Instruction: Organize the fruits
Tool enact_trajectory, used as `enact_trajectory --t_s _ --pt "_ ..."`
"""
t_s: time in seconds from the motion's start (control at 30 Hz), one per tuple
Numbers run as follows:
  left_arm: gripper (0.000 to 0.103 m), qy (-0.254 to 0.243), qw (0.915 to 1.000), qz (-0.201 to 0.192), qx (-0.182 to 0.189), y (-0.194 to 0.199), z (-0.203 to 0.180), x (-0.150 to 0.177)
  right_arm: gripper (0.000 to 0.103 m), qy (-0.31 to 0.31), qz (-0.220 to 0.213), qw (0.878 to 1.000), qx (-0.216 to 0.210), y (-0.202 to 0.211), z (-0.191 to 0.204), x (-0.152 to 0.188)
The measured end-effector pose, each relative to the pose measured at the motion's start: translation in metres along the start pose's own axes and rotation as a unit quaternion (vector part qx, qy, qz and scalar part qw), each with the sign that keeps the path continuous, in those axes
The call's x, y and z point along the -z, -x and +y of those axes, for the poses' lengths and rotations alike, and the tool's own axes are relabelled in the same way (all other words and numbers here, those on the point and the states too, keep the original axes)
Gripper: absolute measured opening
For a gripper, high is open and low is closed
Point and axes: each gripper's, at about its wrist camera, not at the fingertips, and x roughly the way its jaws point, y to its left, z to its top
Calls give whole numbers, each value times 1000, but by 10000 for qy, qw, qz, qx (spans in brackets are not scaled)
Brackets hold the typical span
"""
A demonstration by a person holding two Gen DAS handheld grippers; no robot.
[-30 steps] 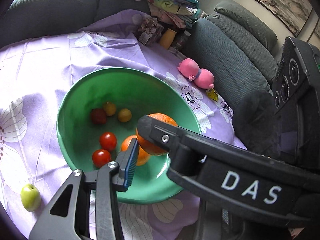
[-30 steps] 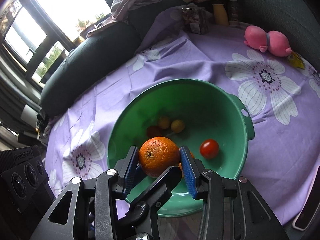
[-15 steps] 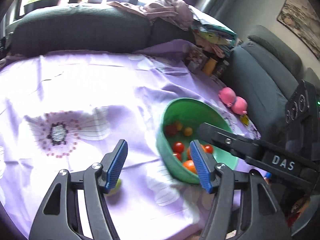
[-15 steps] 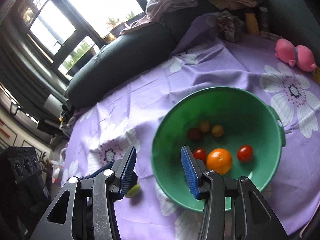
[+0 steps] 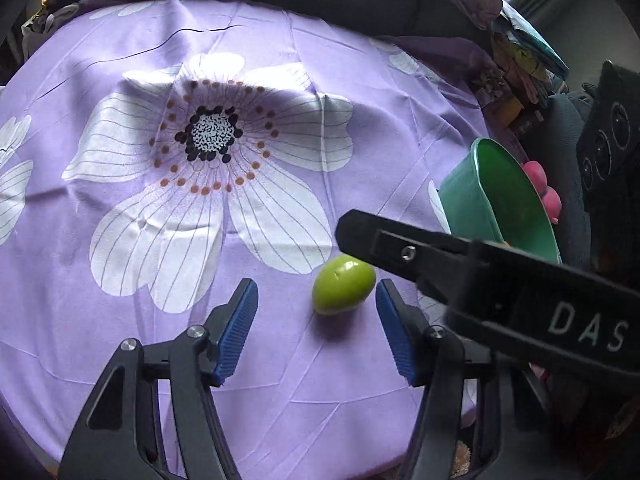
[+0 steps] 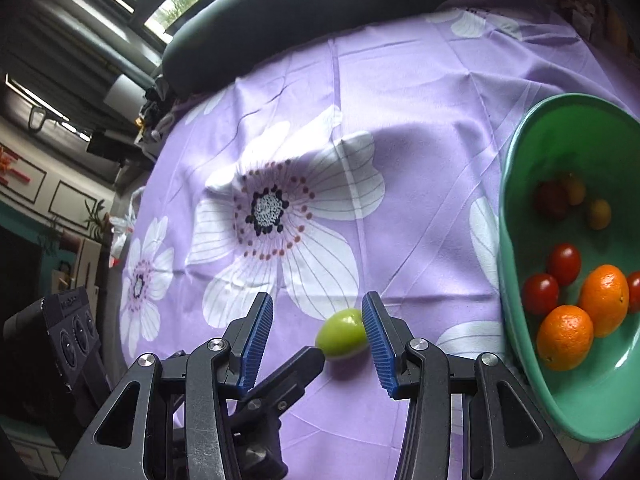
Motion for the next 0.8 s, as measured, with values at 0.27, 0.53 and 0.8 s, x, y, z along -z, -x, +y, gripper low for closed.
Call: enact_trajectory --t_s 0.27,0.53,0.8 --pt "45 97 9989 333 314 -20 4 3 48 -55 380 9987 341 -24 -10 2" --pt "30 196 9982 255 508 -24 5 2 48 -72 539 9978 385 -35 -14 3" --pt "9 34 9978 -77 663 -17 -7 -4 38 90 407 9990 185 -32 -5 4"
